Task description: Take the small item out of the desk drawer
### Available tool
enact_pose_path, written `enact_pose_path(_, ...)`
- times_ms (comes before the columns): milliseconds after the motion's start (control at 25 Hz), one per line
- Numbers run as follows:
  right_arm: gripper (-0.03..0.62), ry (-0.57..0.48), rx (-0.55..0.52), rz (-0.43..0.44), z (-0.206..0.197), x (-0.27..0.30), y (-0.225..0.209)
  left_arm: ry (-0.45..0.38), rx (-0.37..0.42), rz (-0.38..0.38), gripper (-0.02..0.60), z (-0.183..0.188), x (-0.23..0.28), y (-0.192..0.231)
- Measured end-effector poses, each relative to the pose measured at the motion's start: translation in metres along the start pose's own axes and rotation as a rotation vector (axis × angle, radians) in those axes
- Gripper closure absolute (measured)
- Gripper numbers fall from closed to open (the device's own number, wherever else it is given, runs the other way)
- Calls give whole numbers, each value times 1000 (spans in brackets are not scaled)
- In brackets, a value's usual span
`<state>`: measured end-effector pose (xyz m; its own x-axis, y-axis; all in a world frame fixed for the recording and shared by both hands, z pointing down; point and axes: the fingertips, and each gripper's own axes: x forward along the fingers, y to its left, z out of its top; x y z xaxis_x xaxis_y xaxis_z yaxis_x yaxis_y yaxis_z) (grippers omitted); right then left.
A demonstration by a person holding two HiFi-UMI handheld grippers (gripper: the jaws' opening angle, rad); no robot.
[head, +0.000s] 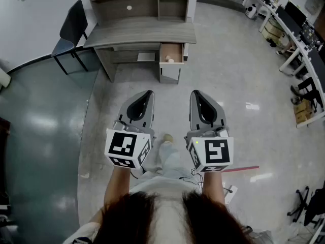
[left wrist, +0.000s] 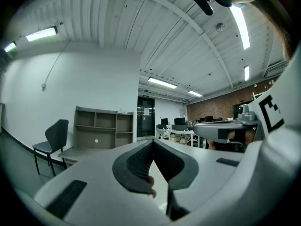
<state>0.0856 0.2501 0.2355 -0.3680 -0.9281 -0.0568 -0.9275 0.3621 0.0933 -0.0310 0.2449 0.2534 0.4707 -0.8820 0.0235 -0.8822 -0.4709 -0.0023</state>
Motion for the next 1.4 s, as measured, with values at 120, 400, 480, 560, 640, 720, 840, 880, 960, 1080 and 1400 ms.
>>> enact_pose_path(120,568,9,7,-6,-5,12,-3,5,-1,-6,569,-4,12,7)
enact_pose_path(400,566,20,27,-6,-16,50,-17,14,0,-26,569,-8,53,27)
enact_pose_path(480,567,20,38,-5,-18,63,-21,19,-1,-28,569,-10,65,36)
enact_pose_path(560,567,24,42,1,-20,78,-25,24,-4,-29,569,-11,80,45)
enact_pose_path(640,566,27,36,2,-21,93,-31,27,-6,-31,569,-11,96,53)
enact_pose_path(720,568,29,20,-2,-22,108,-36,31,-8,-31,569,-9,110,62)
enact_pose_path(840,566,31,3,-3,-23,132,-43,35,-12,-25,569,-7,132,76)
enact_pose_path(880,568,33,4,-2,-25,140,-46,37,-14,-23,569,-7,140,81)
enact_pose_path(960,566,36,8,1,-27,155,-53,39,-15,-19,569,-7,155,89)
enact_pose_path(1080,566,44,5,10,-30,176,-63,39,-17,-15,569,-5,179,100)
enact_pose_path(1400,566,50,8,26,-40,225,-92,40,-15,-4,569,-5,236,116)
